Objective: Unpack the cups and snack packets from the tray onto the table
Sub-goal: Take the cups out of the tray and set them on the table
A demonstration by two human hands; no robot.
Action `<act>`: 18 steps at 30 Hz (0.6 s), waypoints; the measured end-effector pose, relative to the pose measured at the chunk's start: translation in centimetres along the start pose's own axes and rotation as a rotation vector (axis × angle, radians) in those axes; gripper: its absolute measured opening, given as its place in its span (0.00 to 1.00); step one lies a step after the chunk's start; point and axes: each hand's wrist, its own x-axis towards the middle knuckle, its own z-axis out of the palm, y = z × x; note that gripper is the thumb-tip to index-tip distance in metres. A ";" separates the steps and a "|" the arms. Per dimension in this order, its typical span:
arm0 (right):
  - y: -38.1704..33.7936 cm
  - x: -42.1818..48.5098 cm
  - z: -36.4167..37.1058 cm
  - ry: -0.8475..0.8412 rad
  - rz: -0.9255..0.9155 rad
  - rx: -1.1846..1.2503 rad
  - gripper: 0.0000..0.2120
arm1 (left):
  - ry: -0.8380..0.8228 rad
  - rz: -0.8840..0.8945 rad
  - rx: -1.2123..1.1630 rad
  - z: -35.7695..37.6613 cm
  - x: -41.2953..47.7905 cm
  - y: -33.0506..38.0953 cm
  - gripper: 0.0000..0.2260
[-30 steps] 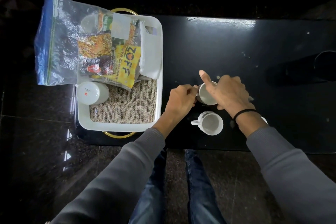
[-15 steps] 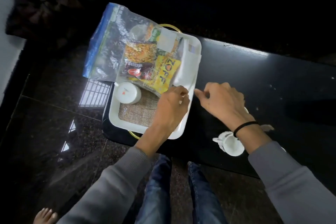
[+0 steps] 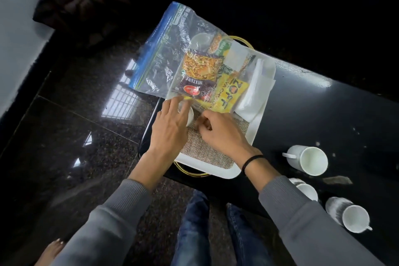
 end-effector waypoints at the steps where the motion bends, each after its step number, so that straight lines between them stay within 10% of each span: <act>1: 0.1 0.0 0.1 0.000 0.000 0.005 0.08 | 0.010 0.010 -0.012 -0.1 0.1 -0.2 0.28; 18: 6.8 -6.5 -5.0 0.276 0.139 0.482 0.17 | -0.082 -0.202 -0.776 -3.0 -1.8 6.6 0.31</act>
